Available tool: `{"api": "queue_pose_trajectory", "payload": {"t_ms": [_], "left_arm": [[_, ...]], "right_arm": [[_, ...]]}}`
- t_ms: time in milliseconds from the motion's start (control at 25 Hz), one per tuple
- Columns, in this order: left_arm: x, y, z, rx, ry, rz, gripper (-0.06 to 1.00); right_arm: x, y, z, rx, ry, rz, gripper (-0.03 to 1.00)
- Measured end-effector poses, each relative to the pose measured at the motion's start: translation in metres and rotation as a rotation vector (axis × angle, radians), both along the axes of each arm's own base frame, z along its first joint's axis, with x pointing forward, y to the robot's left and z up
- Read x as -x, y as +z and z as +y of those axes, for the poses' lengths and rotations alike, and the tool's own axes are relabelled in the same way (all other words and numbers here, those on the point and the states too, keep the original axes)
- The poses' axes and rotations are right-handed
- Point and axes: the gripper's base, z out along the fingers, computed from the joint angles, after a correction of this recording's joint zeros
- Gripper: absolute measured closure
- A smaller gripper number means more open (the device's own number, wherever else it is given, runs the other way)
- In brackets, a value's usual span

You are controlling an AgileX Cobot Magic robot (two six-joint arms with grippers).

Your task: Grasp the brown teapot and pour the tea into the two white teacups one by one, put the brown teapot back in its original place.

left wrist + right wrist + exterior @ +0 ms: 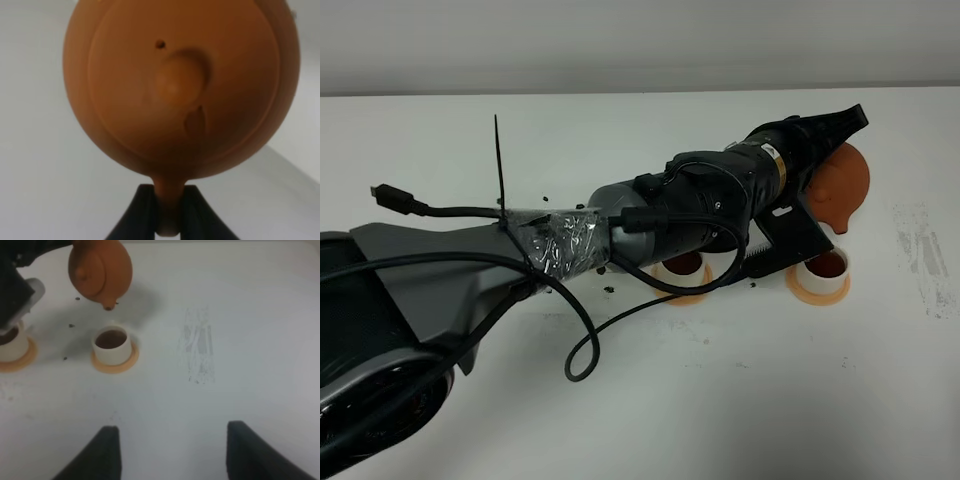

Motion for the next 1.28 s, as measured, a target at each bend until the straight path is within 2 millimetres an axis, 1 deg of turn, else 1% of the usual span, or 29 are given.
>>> {"api": "queue_pose_trajectory", "payload": {"t_ms": [200,320,520,600,720,840,1040,1160,1280], "left_arm": [[0.003,0.000,0.007,0.021,0.067,0.061,0.82],[0.005,0.009,0.011,0.070,0.125,0.106,0.82],[0.010,0.029,0.020,0.164,0.236,0.198,0.82],[0.015,0.035,0.024,0.197,0.281,0.251,0.82],[0.030,0.041,0.033,0.233,0.324,0.336,0.82],[0.047,0.039,0.042,0.254,0.381,0.446,0.82],[0.076,0.025,0.056,0.239,0.535,0.672,0.82],[0.086,0.013,0.062,0.214,0.617,0.782,0.82],[0.092,0.004,0.066,0.195,0.664,0.846,0.82]], "right_arm": [[0.000,0.000,0.000,0.000,0.000,0.000,0.48],[0.000,0.000,0.000,0.000,0.000,0.000,0.48],[0.000,0.000,0.000,0.000,0.000,0.000,0.48],[0.000,0.000,0.000,0.000,0.000,0.000,0.48],[0.000,0.000,0.000,0.000,0.000,0.000,0.48],[0.000,0.000,0.000,0.000,0.000,0.000,0.48],[0.000,0.000,0.000,0.000,0.000,0.000,0.48],[0.000,0.000,0.000,0.000,0.000,0.000,0.48],[0.000,0.000,0.000,0.000,0.000,0.000,0.48]]}}
